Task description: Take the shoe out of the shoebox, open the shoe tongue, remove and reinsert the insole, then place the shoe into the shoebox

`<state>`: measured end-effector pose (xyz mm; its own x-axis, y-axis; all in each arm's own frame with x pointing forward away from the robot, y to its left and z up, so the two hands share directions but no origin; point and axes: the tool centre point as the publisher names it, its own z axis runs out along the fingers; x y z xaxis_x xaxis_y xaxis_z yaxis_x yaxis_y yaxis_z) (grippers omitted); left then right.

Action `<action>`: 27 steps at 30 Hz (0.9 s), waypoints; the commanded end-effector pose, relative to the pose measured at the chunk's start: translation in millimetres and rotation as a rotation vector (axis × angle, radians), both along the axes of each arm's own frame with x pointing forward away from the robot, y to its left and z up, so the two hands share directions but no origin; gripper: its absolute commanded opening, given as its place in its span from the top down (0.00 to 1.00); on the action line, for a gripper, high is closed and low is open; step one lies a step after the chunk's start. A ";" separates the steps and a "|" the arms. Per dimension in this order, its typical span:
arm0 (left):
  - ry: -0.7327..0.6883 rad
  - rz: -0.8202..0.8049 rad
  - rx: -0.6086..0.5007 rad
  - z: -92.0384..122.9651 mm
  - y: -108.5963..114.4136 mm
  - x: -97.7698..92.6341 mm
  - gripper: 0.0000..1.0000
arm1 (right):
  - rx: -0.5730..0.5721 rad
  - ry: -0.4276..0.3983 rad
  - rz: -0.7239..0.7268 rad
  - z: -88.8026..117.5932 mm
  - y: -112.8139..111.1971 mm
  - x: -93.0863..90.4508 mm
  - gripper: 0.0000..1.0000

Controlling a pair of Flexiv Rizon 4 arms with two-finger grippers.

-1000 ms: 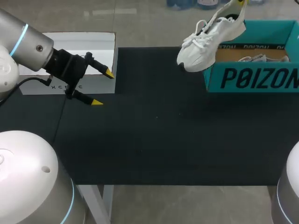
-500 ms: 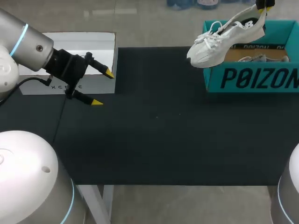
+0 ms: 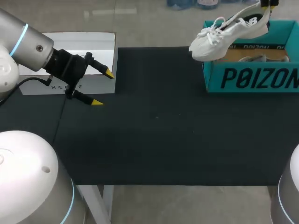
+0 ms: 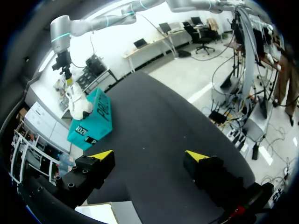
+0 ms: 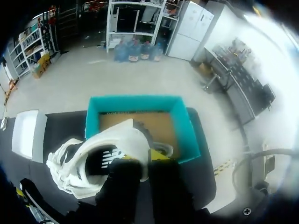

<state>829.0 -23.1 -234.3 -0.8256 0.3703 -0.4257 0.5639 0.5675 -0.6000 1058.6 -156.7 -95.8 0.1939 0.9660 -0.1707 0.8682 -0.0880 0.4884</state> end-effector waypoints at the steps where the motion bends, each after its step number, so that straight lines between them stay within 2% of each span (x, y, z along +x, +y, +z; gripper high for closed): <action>1: 0.000 -0.001 0.004 0.0 -0.2 0.0 0.00 | 0.079 0.098 -0.143 8.6 -24.1 21.3 1.00; 4: 0.000 -0.001 0.004 0.0 -0.2 0.0 0.00 | 0.117 0.111 -0.234 9.8 -47.4 31.9 1.00; 8: 0.000 -0.001 0.004 0.0 -0.2 0.0 0.00 | 0.156 0.124 -0.287 3.5 -75.6 39.4 1.00; 13: 0.000 -0.001 0.004 0.0 -0.2 0.0 0.00 | 0.187 0.141 -0.362 -17.3 -113.0 46.6 1.00; 16: 0.000 -0.001 0.004 0.0 -0.2 0.0 0.00 | 0.201 0.153 -0.384 -30.3 -128.2 47.7 1.00; 23: 0.000 -0.001 0.004 0.0 -0.2 0.0 0.00 | 0.251 0.139 -0.344 -56.1 -134.0 49.3 1.00; 27: 0.000 -0.001 0.004 0.0 -0.2 0.0 0.00 | 0.234 0.107 -0.298 -69.6 -135.0 56.9 1.00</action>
<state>829.0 -23.0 -234.3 -0.8257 0.3702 -0.4256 0.5638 0.5676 -0.6000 1116.9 -289.6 -153.9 0.4746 0.8802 -0.0018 0.8388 -0.4517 0.3039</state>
